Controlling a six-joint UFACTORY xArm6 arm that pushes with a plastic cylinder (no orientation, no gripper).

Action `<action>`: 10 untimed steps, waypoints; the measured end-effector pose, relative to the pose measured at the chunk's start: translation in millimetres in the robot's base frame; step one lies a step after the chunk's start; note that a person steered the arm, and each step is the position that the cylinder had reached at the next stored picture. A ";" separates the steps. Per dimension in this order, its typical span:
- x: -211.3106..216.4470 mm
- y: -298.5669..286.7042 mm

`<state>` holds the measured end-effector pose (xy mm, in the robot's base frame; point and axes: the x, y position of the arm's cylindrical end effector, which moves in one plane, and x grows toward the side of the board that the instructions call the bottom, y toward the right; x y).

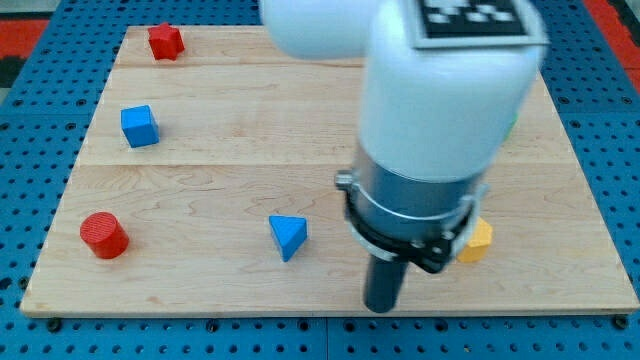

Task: Place the red circle vertically to the bottom of the blue cube

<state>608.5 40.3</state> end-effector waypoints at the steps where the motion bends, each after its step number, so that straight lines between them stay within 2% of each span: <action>1: -11.5 -54.3; 3: -11.6 -161.4; 4: -29.1 -222.7; 5: -54.2 -252.0; 6: -69.5 -256.1; 7: -57.3 -255.8; 9: -58.5 -333.2; 10: -85.7 -308.4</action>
<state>522.8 -268.1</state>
